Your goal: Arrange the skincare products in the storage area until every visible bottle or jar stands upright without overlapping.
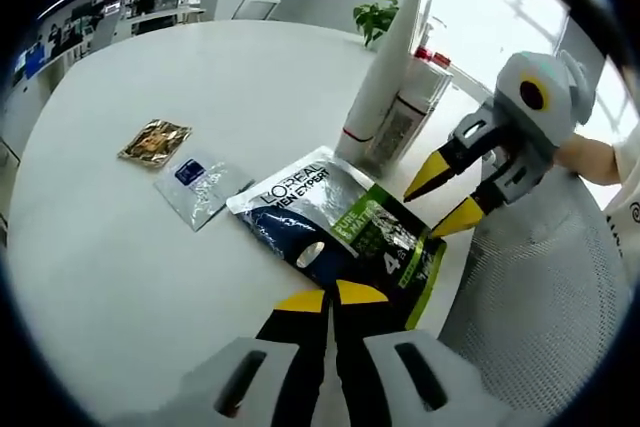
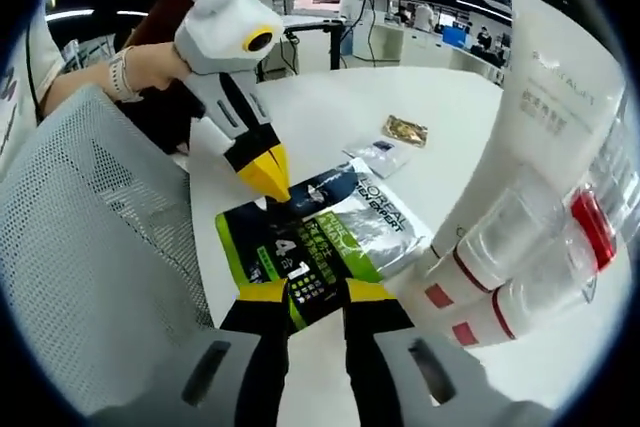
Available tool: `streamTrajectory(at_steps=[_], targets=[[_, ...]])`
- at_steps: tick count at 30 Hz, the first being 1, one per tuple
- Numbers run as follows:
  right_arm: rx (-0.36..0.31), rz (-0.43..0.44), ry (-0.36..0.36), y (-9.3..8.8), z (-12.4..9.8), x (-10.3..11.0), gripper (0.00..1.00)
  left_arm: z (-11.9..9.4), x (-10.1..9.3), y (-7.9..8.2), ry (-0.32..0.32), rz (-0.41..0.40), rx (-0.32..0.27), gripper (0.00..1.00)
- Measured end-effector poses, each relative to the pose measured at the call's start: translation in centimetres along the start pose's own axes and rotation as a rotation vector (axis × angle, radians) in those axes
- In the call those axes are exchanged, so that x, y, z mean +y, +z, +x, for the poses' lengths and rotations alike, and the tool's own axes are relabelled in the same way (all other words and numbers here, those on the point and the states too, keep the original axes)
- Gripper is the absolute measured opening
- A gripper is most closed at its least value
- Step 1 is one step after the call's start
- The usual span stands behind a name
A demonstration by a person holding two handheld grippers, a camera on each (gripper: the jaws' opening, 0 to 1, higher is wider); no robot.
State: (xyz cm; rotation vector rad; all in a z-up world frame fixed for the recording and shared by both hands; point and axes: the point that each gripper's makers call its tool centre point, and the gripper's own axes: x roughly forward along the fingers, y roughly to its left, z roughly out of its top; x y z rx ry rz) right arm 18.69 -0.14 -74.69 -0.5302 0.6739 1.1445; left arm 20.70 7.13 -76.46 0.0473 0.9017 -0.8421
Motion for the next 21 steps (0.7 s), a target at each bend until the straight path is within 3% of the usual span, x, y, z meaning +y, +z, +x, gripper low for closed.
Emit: streamTrajectory(at_steps=[9,16,21], targets=[[0.033,-0.106,0.057,0.1,1.5,2.4,0.41,-0.1,0.2,0.2,0.012,0.026,-0.008,0.00],[0.063,-0.106,0.071,-0.5,1.9,2.6,0.39,-0.3,1.5,1.3,0.042,0.056,-0.042,0.00],[0.069,-0.084,0.056,-0.6,1.9,1.9,0.35,-0.5,2.4,3.2,0.074,0.066,-0.091,0.00]])
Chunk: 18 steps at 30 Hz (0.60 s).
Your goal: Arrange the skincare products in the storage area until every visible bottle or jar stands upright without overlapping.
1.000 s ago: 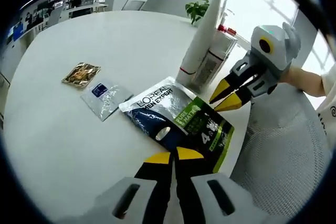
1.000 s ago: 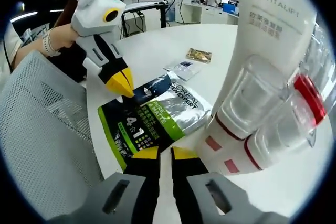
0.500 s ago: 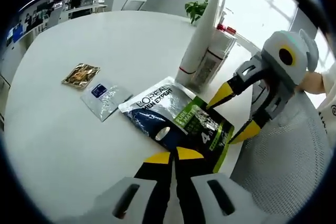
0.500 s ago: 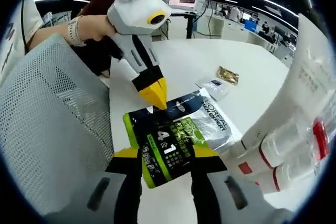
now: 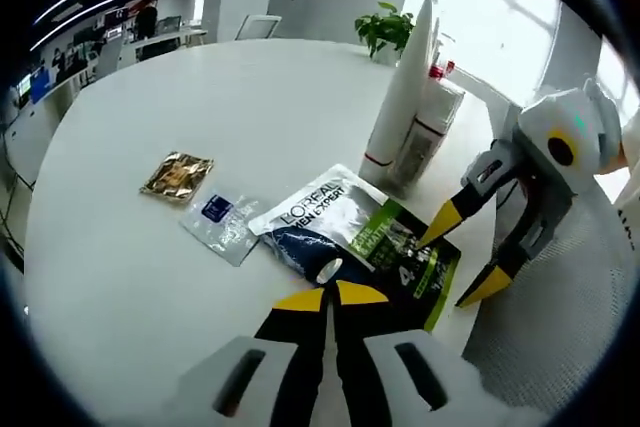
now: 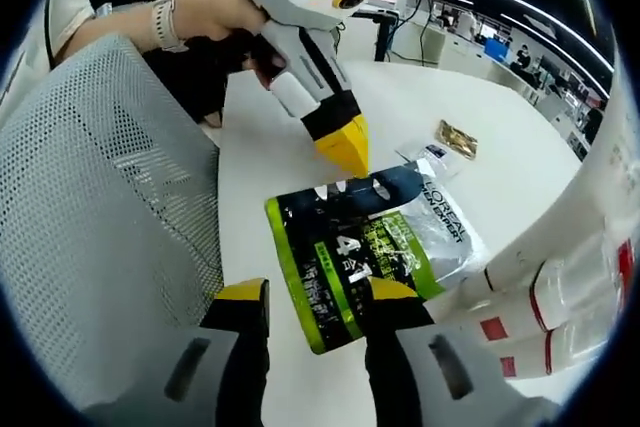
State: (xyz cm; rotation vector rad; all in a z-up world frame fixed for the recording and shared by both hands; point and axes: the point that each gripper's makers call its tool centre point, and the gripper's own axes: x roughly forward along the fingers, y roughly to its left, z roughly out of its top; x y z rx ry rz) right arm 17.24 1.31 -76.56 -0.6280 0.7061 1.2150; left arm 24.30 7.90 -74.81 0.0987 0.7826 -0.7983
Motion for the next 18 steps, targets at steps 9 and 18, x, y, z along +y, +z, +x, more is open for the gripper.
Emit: streamTrajectory(at_steps=[9,18], targets=[[0.004,0.010,-0.010,-0.2,0.0,-0.2,0.33,1.7,1.6,1.2,0.004,0.012,0.024,0.00],[0.007,0.026,-0.016,-0.4,-0.1,-0.5,0.32,2.4,2.6,1.4,0.023,0.022,0.042,0.00]])
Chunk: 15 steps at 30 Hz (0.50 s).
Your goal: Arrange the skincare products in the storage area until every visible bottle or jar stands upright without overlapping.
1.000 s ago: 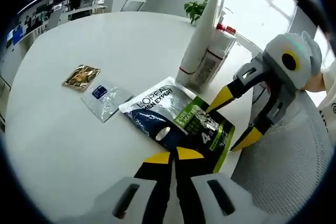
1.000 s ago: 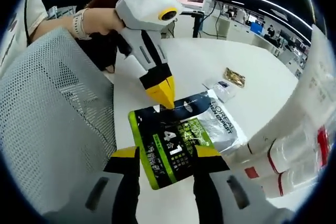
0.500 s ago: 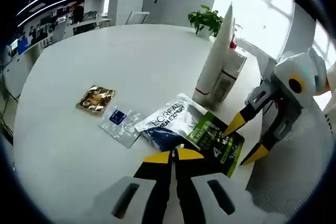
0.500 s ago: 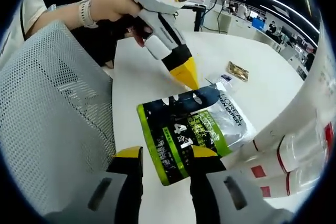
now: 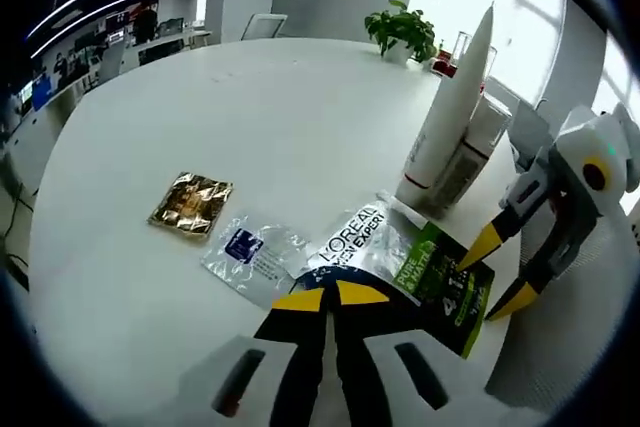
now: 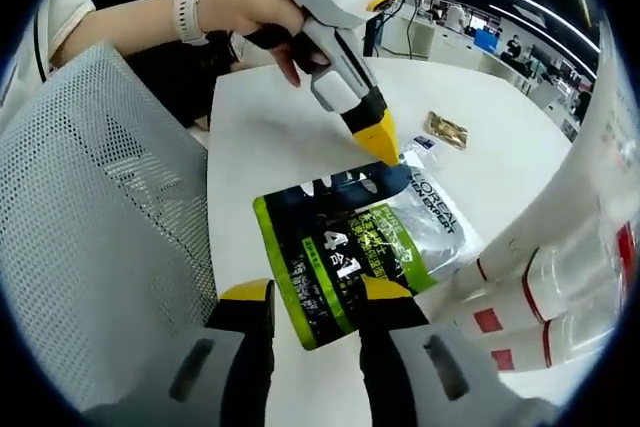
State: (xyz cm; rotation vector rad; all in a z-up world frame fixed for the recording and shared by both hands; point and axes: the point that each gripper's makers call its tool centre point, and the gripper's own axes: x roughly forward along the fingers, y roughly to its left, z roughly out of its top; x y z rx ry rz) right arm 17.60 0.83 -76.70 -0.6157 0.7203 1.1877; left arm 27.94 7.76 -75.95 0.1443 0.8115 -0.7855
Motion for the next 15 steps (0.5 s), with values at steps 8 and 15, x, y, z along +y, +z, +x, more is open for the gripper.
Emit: streamTrajectory(at_steps=[8,15], targets=[[-0.007,0.018,-0.004,-0.02,-0.02,-0.09,0.32,0.69,0.67,0.46,0.012,0.019,0.005,0.00],[-0.010,0.029,-0.007,-0.02,0.01,-0.19,0.32,0.48,0.63,0.43,0.016,0.019,0.018,0.00]])
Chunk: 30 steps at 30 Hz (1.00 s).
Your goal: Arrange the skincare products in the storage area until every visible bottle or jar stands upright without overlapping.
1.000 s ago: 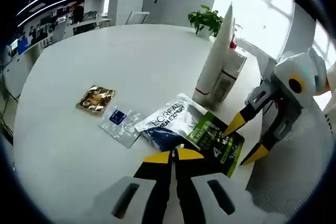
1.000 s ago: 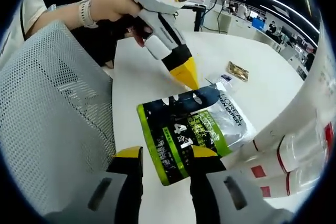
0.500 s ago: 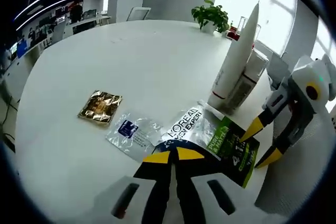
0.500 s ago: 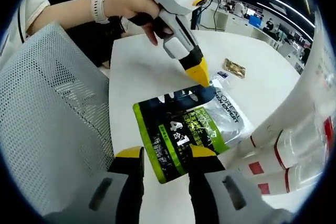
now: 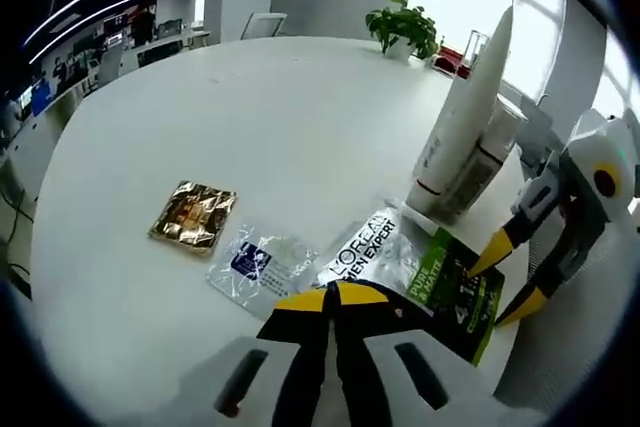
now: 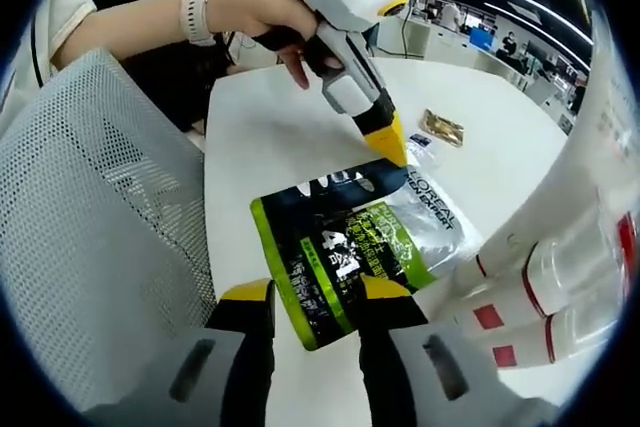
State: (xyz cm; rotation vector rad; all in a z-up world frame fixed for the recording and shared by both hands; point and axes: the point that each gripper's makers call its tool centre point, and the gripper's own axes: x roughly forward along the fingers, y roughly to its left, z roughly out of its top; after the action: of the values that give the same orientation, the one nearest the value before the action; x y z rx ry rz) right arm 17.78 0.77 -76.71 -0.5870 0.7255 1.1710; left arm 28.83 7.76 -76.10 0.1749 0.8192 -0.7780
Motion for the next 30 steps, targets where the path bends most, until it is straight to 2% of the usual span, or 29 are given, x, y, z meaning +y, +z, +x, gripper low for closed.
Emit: streamTrajectory(at_steps=[7,9,12,16,21,30], targets=[[0.000,0.002,-0.003,0.0,0.1,-0.1,0.33,-0.7,0.4,-0.4,0.017,-0.011,0.014,0.01],[0.000,0.004,-0.003,0.0,0.0,0.0,0.33,-0.9,0.5,-0.4,0.034,-0.008,0.016,0.04],[0.002,-0.002,-0.005,0.0,0.1,0.0,0.33,-0.8,0.3,-0.9,0.011,-0.024,0.030,0.10],[0.003,-0.003,-0.011,0.0,0.1,-0.1,0.32,-0.8,-0.2,-0.9,-0.006,-0.032,0.032,0.07],[0.002,-0.002,-0.014,0.0,0.1,-0.2,0.31,-0.6,-0.2,-0.6,0.003,-0.024,0.022,0.06],[-0.001,0.013,-0.030,0.1,0.2,-0.9,0.32,0.0,1.3,0.1,0.036,-0.028,-0.005,0.04]])
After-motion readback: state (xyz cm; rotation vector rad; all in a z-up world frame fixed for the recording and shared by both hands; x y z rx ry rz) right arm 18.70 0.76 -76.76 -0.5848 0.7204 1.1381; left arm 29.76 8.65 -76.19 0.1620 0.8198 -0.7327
